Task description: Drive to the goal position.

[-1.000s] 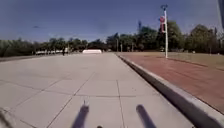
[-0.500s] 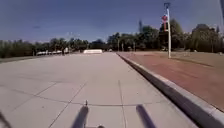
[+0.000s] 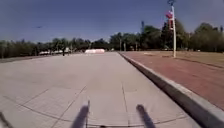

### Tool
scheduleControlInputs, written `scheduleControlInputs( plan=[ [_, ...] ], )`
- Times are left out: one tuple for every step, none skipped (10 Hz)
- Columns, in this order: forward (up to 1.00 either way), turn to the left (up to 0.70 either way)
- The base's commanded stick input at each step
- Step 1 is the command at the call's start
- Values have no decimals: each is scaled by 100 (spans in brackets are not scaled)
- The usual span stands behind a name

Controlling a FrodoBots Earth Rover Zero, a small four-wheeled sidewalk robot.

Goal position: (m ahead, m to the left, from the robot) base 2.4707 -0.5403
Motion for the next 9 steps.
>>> scheduleControlInputs(
  plan=[
    [70,0],
    [70,0],
    [70,0],
    [70,0],
    [70,0],
    [70,0],
    [70,0],
    [70,0],
    [70,0]
  ],
)
